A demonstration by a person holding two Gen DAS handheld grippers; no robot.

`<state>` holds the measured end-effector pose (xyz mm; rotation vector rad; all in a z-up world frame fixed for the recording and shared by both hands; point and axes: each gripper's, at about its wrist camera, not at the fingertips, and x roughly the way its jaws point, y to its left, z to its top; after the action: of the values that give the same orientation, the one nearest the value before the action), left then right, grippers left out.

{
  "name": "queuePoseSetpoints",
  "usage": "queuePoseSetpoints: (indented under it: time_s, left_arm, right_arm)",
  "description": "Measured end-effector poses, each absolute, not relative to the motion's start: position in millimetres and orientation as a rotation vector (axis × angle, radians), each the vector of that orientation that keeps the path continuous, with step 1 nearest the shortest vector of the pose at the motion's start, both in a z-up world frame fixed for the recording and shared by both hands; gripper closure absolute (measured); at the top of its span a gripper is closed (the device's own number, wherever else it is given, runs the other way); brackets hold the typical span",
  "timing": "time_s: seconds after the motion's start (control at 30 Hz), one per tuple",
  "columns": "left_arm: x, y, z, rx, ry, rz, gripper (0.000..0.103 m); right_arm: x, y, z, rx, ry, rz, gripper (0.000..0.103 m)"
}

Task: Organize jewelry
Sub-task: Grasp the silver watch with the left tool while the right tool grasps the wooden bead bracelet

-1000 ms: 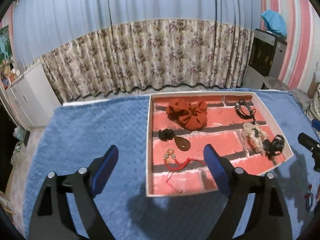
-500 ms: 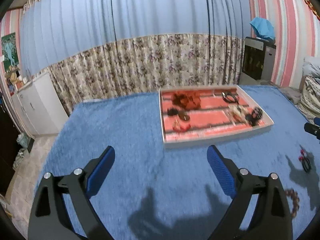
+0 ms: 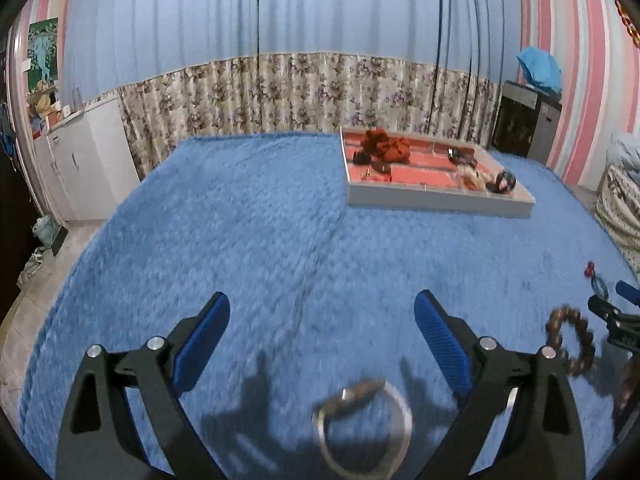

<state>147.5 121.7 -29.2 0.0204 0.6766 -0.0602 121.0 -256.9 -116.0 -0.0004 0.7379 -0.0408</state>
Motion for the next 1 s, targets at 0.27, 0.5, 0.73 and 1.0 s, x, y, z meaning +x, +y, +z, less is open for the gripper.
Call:
queuePoseSetpoints:
  time_s: [0.27,0.5,0.73,1.0]
  left_arm:
    - [122,132,-54,-0.012,0.722,-0.036,0.012]
    - [118,141,-71,-0.064,0.795,-0.05,0.012]
    - [117,133,-74,-0.012,0.811,-0.047,0.013]
    - [122,123,-83,0.042,0.847,-0.07,0.042]
  right_arm:
    - [107,-256,-118,0.005,0.72,-0.06,0.004]
    - [111,-252,-122,-0.03,0.747,-0.056,0.004]
    - [116,-256,-129,-0.005,0.792,-0.051,0.007]
    - [119,-251,-132,-0.036,0.81,-0.047,0.027]
